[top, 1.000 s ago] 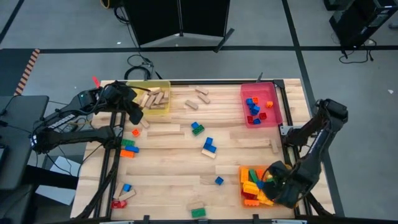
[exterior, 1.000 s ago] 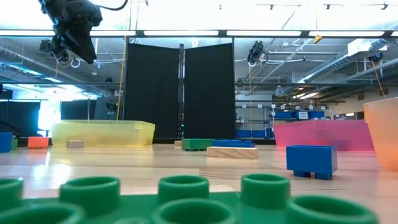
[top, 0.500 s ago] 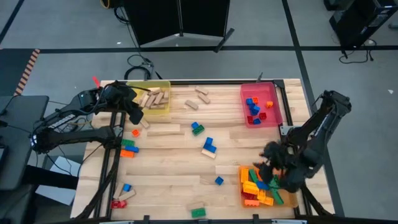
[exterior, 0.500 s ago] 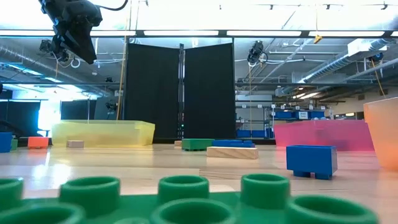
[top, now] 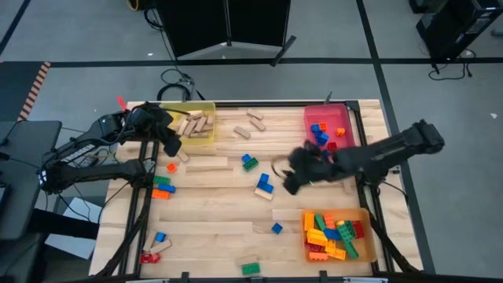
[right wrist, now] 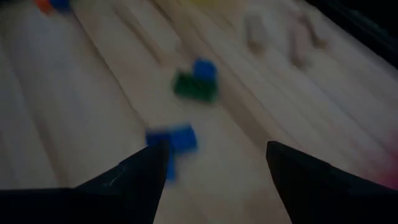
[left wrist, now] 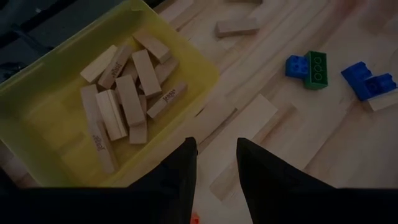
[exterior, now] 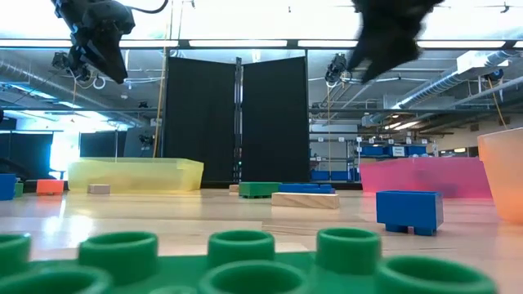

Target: Sort blocks by size

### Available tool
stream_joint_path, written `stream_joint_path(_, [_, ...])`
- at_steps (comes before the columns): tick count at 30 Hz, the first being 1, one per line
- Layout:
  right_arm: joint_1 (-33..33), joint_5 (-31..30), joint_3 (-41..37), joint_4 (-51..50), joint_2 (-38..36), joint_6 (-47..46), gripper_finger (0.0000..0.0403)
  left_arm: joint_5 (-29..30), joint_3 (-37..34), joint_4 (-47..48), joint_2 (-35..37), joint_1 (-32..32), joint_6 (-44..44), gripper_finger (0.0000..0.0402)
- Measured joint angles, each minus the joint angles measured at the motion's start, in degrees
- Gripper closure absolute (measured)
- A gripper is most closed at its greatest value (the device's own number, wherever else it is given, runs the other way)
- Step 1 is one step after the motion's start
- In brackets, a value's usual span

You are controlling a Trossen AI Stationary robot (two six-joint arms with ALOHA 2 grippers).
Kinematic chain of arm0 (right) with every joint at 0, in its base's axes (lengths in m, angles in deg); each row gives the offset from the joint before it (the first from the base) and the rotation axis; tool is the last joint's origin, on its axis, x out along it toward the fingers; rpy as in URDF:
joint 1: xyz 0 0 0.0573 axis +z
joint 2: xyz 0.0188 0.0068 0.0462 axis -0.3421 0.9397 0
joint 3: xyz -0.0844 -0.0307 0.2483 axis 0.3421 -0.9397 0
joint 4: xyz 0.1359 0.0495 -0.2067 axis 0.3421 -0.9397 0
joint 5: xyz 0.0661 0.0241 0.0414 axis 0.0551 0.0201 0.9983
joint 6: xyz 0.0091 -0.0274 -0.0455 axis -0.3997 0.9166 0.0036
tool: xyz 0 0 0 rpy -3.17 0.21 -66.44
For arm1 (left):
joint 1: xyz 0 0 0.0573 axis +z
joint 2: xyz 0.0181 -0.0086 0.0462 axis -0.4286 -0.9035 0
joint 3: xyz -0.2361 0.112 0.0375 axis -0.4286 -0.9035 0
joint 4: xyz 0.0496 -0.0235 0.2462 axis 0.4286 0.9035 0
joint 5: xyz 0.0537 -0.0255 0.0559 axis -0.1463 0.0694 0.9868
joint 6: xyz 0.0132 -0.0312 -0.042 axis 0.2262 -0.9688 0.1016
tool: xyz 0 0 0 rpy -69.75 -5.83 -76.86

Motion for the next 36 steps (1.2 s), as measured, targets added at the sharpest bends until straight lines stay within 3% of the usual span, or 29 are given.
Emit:
stream_joint_path(5, [-9.2, 8.9, 0.0, 20.6, 4.7, 15.2, 0.0106, 1.1, 0.0, -1.0, 0.0, 0.0, 0.0, 0.0280])
stream_joint_path(8, [-12.0, 12.6, 2.5, 25.4, 9.4, 23.2, 0.0099, 1.2, 0.0, -1.0, 0.0, 0.0, 0.0, 0.0280])
stream_joint_path(13, [-16.6, 19.1, 14.8, 15.8, 20.6, 26.9, 0.0096, 1.3, 0.0, -1.0, 0.0, 0.0, 0.0, 0.0280])
stream_joint_path(24, [-22.4, 24.2, 40.8, -6.7, 41.4, 33.0, 0.0097, 1.4, 0.0, -1.0, 0.0, 0.0, 0.0, 0.0280])
stream_joint_path(29, [-22.4, 27.3, 45.0, -12.2, 46.0, 44.1, 0.0094, 1.9, 0.0, -1.0, 0.0, 0.0, 0.0, 0.0280])
stream_joint_path(36, [-22.4, 29.6, 45.4, -15.6, 50.7, 49.4, 0.0104, 3.2, 0.0, -1.0, 0.0, 0.0, 0.0, 0.0280])
